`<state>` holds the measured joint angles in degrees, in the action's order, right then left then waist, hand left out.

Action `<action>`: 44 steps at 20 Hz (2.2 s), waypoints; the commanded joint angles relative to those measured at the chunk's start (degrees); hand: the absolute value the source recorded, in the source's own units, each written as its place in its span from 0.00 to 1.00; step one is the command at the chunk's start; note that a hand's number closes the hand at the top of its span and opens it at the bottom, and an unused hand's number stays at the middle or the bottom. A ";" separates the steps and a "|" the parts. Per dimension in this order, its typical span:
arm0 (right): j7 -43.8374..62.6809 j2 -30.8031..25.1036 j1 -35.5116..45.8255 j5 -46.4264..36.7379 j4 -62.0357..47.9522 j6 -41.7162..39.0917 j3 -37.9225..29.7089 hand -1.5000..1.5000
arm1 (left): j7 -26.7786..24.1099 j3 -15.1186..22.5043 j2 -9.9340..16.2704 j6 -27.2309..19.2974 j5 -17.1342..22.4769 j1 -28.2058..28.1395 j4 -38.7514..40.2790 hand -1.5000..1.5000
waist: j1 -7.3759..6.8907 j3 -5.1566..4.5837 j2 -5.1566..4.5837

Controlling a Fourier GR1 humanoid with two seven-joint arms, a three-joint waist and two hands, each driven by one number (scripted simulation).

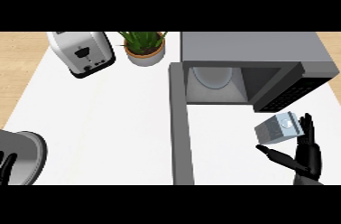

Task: Pick up the milk, place it into the microwave and close the microwave

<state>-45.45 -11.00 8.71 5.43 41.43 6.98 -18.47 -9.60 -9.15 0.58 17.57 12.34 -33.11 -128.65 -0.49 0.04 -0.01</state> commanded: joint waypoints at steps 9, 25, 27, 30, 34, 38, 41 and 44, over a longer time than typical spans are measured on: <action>-9.44 -2.31 9.92 3.05 -15.81 -3.04 -3.75 0.00 | 1.91 -1.18 -0.57 1.27 0.82 -0.30 -1.56 0.00 | -0.24 0.01 -0.01; -10.89 -0.51 9.75 7.75 -12.34 -18.93 -2.50 1.00 | -3.82 -4.43 -0.06 2.61 -0.32 3.34 7.05 0.00 | 0.30 -0.08 0.15; -10.85 1.45 9.10 6.77 -11.54 -22.37 0.04 1.00 | -0.78 -2.57 -0.56 1.70 -0.36 2.16 3.67 0.00 | 0.23 -0.05 0.16; -7.09 1.14 9.90 4.69 -8.30 -25.08 4.17 1.00 | -1.12 -4.08 0.33 2.08 0.26 3.29 4.55 0.00 | 0.31 -0.09 0.23; -7.37 4.54 8.40 1.96 -5.39 -27.51 9.61 1.00 | -0.62 -5.82 0.91 2.87 2.03 2.42 4.66 0.00 | 0.29 -0.08 0.26; 1.33 5.92 4.09 2.04 8.56 -23.98 13.40 1.00 | -3.04 -7.84 1.00 5.44 4.90 -0.83 5.58 0.00 | 0.90 -0.19 0.55; 7.12 5.93 -0.53 2.65 19.01 -23.82 15.71 1.00 | -3.55 -8.19 0.18 6.85 5.37 -2.73 3.52 0.00 | 0.67 -0.13 0.42; 12.80 8.19 -7.14 2.29 31.36 -20.62 18.93 1.00 | -0.65 -4.23 -0.53 3.46 5.37 -4.81 -2.64 0.00 | 0.77 -0.11 0.44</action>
<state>-38.50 -4.56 7.33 7.80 60.71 -15.09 -2.90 -10.76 -15.68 0.93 22.21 16.98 -34.47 -126.70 0.35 -0.10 0.41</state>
